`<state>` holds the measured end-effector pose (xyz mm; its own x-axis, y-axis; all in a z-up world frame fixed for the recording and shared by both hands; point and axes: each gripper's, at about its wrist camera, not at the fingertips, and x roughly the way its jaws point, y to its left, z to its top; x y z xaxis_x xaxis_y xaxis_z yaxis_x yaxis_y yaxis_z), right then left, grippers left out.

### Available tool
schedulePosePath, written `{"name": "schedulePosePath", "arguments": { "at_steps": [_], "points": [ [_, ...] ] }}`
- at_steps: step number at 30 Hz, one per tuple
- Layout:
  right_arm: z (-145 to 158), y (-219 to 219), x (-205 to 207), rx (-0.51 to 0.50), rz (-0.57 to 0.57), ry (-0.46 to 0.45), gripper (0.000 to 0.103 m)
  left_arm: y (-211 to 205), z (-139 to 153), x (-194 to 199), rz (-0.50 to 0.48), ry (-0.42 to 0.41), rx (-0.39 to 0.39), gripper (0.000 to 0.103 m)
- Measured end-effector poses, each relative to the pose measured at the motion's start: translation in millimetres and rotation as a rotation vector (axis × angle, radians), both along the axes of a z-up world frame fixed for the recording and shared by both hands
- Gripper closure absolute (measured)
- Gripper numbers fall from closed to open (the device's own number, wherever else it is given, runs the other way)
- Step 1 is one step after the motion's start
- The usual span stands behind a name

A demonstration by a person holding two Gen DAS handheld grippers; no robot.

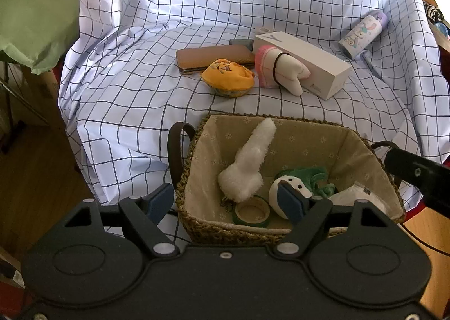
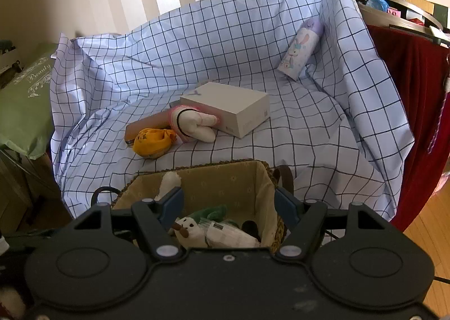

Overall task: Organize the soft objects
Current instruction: 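Open the left gripper over the basket while the right gripper releases the gauze pack inside, then move both grippers away from the basket toward the remaining items on the cloth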

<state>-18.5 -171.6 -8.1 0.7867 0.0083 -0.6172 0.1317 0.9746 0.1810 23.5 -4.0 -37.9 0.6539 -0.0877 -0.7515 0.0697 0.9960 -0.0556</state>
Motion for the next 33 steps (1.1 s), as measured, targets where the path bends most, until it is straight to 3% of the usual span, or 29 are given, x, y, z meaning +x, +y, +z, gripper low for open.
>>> {"name": "schedulePosePath", "arguments": {
  "at_steps": [33],
  "points": [
    [-7, -11, 19, 0.015, -0.040, 0.042, 0.029, 0, 0, 5, -0.014, 0.006, 0.018, 0.026]
  ]
}}
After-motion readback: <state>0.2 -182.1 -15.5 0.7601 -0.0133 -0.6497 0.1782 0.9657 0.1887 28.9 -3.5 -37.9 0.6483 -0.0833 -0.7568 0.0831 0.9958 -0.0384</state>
